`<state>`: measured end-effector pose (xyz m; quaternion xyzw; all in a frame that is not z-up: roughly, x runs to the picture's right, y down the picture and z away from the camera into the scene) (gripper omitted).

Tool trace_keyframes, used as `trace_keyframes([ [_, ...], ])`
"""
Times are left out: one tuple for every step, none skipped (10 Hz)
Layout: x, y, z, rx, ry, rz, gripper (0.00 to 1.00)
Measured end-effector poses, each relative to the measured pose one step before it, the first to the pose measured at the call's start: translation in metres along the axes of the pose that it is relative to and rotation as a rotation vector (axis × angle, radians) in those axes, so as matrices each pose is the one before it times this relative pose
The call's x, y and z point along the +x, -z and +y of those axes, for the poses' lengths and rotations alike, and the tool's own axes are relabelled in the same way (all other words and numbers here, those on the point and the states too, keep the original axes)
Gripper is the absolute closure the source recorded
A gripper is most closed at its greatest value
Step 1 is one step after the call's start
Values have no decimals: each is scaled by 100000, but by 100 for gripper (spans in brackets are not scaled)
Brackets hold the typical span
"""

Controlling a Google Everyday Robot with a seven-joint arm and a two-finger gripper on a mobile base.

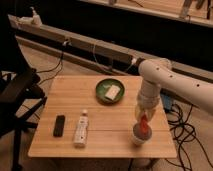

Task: Place the pepper in the ceramic cup

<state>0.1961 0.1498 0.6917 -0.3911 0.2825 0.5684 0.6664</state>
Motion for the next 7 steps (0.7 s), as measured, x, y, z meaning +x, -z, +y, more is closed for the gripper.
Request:
trace_keyframes([
  [-113, -114, 39, -293, -54, 298, 33],
  [-2, -78, -92, -217, -298, 107, 25],
  [49, -26, -119, -199, -397, -56, 21],
  [-61, -28, 108, -41, 148, -87, 20],
  [-62, 10, 167, 44, 356, -122, 20],
  [20, 87, 87, 248, 246, -666, 20],
  [23, 43, 112, 262, 313, -596, 20],
])
